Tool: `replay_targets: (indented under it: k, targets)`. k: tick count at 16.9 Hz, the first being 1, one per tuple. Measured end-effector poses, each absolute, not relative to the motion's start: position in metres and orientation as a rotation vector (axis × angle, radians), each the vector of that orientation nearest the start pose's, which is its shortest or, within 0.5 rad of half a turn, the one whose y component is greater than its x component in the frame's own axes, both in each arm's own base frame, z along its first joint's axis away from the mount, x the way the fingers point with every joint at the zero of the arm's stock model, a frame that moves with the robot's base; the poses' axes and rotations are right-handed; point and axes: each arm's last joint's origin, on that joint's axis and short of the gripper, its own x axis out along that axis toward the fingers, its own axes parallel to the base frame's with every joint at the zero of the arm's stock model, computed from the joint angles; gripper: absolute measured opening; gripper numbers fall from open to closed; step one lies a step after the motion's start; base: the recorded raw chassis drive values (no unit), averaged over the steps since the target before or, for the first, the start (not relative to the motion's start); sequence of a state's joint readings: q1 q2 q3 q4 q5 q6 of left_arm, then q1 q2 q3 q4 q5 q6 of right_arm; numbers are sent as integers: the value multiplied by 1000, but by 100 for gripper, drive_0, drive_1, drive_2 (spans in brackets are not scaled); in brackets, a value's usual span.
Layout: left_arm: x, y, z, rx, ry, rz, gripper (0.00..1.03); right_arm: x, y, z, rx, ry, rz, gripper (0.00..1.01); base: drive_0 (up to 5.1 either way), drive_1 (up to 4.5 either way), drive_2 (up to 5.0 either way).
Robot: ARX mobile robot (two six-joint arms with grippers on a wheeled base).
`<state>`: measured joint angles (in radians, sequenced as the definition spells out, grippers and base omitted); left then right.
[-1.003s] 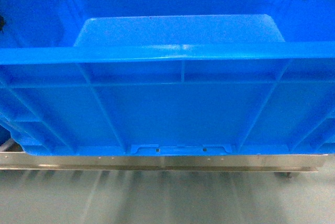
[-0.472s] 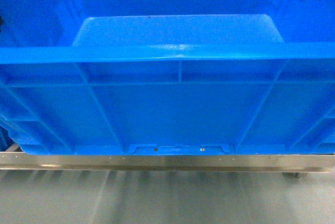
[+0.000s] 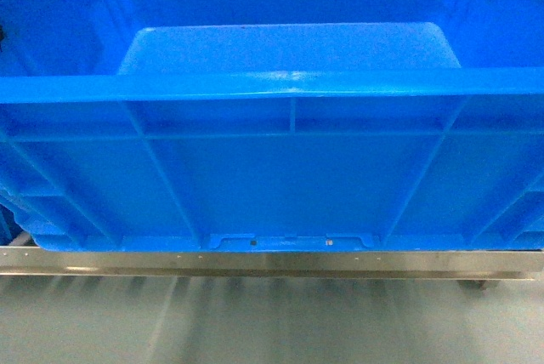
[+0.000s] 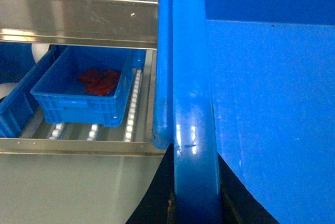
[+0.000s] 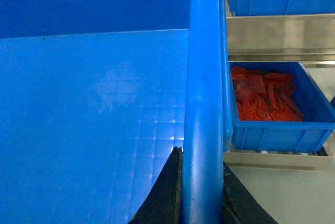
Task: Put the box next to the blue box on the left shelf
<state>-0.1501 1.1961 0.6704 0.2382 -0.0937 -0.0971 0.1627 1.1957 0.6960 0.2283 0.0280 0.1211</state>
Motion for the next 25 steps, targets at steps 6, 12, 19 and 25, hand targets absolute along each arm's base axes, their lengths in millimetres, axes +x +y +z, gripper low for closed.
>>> replay_targets:
  k: [6,12,19,25]
  targets:
    - [256,-36,251,-62,287,-42,6,257,41,258,94,279,116,9,-493,243,243]
    - [256,-36,251,-62,287,-42,6,257,41,258,94,279,115,9,-493,243,243]
    - [256,-36,251,-62,287,-42,6,257,41,258,94,278,115,9,-211,104,104]
    - [256,-36,251,-62,288,-41,6,257,41,258,94,278,116,9,0,0,0]
